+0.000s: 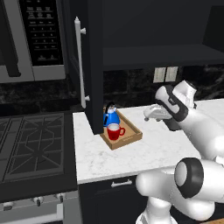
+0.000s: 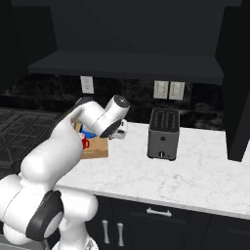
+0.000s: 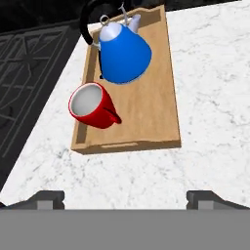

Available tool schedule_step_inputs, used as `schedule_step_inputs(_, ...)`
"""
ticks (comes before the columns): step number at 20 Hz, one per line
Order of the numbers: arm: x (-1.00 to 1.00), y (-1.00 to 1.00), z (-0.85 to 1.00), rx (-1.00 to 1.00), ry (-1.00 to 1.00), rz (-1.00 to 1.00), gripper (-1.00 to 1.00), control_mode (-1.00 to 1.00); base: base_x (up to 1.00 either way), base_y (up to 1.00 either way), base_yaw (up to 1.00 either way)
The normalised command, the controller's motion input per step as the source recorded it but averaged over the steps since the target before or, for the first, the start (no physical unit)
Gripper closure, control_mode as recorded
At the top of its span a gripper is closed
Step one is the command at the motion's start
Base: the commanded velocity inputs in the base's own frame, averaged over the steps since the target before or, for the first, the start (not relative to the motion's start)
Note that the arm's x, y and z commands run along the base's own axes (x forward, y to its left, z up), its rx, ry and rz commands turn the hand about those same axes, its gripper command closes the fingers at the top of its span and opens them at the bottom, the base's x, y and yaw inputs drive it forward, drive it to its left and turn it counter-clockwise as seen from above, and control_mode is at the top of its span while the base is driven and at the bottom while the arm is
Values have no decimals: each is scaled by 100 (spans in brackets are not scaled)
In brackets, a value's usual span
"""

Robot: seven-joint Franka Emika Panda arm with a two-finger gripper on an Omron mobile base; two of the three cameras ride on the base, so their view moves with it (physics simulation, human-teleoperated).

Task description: Pick the kettle from the counter and place it on the tray. Then pick the mug from the cabinet and place it on the tray. Then close the cabinet doors.

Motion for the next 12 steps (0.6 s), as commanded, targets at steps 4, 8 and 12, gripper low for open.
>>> schedule_step_inputs(4,-56,-60,0,3,0,-50,-100,-100,0,0,0)
schedule_step_inputs(8,-59,-73,0,5,-2,-48,100,-100,0,0,0)
schedule_step_inputs(12,-62,-93,0,7,-3,-40,100,-100,0,0,0)
